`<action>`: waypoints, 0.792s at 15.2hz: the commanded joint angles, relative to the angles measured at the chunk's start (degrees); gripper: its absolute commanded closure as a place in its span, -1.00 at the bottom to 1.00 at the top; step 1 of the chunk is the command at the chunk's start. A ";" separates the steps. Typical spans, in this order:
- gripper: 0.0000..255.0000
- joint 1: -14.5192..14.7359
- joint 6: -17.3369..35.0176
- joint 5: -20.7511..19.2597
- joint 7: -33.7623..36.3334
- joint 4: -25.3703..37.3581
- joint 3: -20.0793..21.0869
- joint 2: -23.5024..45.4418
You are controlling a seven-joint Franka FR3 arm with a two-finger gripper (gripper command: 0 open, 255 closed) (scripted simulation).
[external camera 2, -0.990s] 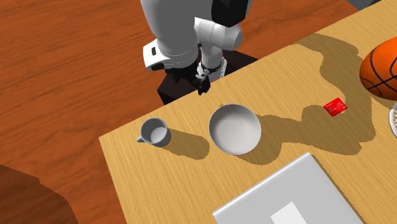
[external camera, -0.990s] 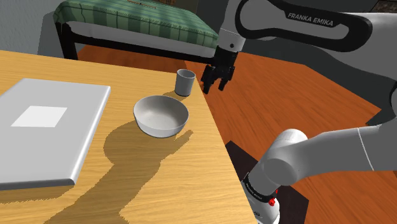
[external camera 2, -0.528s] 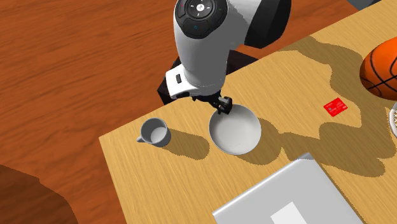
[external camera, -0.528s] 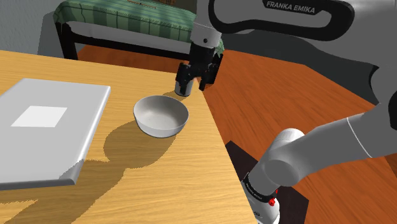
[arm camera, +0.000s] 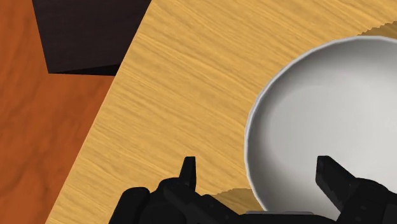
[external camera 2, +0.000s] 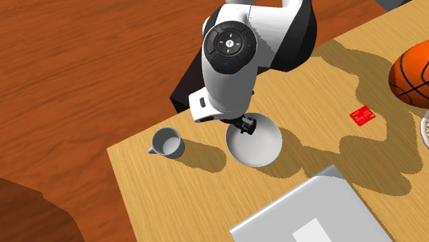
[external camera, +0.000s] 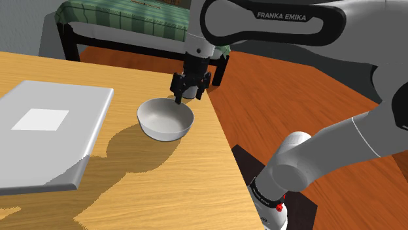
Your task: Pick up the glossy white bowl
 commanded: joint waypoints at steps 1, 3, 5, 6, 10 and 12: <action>-1.00 0.10 2.05 0.17 -0.07 -2.00 0.23 0.03; -1.00 0.10 2.05 0.17 -0.07 -2.00 0.23 0.02; 1.00 0.13 2.06 0.22 -0.05 -2.18 0.24 -0.16; 1.00 0.13 2.07 0.21 -0.05 -2.15 0.24 -0.12; 1.00 0.13 2.08 0.21 -0.05 -2.17 0.25 -0.13; 1.00 0.12 2.08 0.21 -0.06 -2.16 0.24 -0.12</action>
